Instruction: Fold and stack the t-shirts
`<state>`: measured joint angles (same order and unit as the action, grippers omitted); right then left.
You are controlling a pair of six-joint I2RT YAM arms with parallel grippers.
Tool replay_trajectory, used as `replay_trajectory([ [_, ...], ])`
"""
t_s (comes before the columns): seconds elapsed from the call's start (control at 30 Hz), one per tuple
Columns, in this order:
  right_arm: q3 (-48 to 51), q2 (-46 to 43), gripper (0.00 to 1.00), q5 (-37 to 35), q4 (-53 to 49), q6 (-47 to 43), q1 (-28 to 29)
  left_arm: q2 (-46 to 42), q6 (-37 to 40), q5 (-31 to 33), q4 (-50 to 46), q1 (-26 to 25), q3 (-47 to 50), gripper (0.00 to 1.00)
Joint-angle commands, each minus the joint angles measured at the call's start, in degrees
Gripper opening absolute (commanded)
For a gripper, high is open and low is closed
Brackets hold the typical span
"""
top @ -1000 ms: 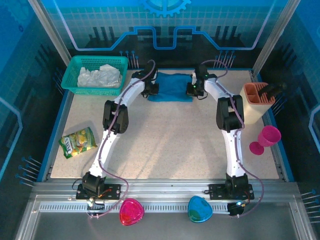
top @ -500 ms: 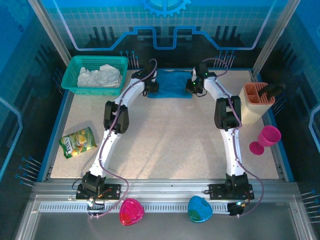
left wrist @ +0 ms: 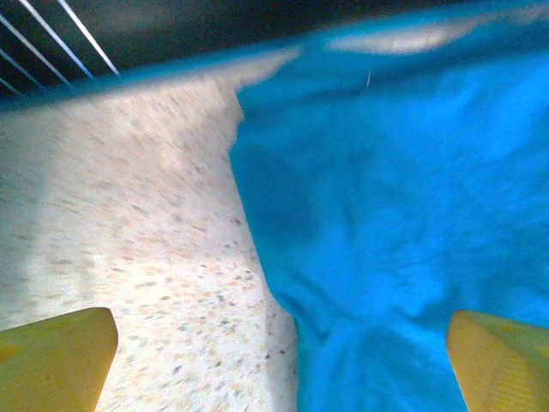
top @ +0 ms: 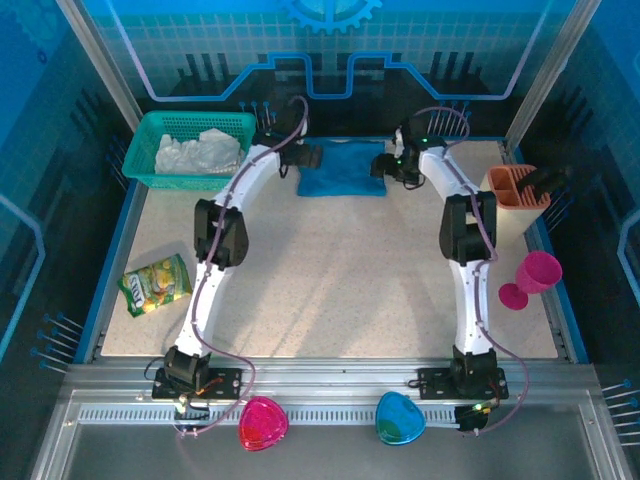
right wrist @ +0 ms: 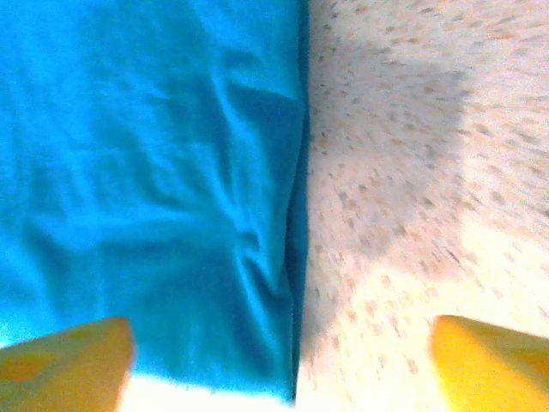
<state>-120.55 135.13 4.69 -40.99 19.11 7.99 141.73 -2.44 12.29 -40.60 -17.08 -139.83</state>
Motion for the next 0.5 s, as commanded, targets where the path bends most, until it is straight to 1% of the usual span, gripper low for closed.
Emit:
replay_trajectory([
  [0.0,6.7,-11.3,1.0,-1.4,3.3,-2.1,-0.8,-13.3,0.9,2.1,5.4,0.5,6.6,0.99],
  [0.1,16.6,-19.3,1.0,-2.4,7.5,-3.4,-1.0,-24.0,0.6,2.4,11.7,0.5,19.9,0.99],
  [0.2,29.1,-28.5,1.0,-4.5,15.3,-5.5,-1.2,-36.5,1.1,3.1,22.0,0.5,37.5,0.99],
  [0.3,44.8,-38.0,1.0,-8.0,27.2,-8.6,-1.4,-48.7,2.5,4.1,32.8,0.7,55.5,0.99],
  [0.37,55.7,-43.9,1.0,-9.9,37.0,-11.9,-1.7,-56.6,2.9,5.1,42.3,1.1,69.6,0.99],
  [0.47,69.3,-49.3,1.0,-12.0,50.3,-16.0,-2.3,-66.2,3.5,7.9,57.3,1.7,87.9,0.99],
])
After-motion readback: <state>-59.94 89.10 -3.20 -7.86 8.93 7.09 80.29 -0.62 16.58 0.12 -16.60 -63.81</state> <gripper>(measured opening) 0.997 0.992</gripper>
